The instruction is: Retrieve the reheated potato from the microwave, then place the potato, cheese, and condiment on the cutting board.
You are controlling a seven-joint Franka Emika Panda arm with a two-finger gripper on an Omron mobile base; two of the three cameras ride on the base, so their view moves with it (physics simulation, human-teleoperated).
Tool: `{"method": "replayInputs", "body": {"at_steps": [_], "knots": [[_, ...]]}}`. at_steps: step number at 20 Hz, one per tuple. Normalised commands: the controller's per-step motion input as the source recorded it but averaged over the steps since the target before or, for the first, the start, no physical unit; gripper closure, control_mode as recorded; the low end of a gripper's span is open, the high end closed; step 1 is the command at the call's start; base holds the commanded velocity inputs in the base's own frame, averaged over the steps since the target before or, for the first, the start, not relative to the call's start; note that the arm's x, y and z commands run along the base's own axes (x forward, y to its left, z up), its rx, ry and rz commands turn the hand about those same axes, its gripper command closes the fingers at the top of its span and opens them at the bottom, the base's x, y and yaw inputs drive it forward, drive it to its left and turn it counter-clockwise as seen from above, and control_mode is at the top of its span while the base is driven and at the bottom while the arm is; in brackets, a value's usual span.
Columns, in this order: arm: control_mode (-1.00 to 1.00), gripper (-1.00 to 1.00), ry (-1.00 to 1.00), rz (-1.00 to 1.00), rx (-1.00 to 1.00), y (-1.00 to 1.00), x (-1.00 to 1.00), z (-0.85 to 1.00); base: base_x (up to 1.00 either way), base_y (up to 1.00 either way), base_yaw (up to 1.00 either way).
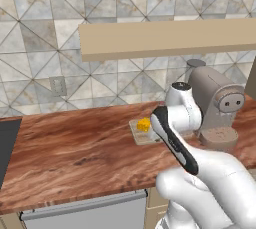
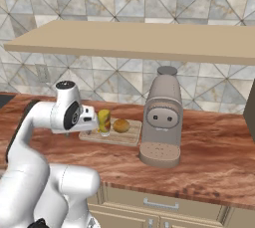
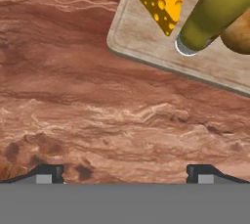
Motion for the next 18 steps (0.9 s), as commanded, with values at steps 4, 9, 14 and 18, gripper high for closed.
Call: {"method": "replayInputs", "body": {"at_steps": [4, 9, 14, 18], "knots": [[-1.0, -1.0, -0.09, -0.09, 0.0, -0.33, -0.76, 0.2, 0.0, 0.0, 0.0], [-1.0, -1.0, -0.04, -0.07, 0.0, -0.31, -0.77, 0.21, 0.0, 0.0, 0.0], [-1.0, -1.0, 0.0, -0.05, 0.0, -0.3, -0.76, 0.26, 0.0, 0.0, 0.0], [-1.0, -1.0, -0.02, -0.02, 0.0, -0.24, -0.78, 0.2, 0.0, 0.0, 0.0]]}}
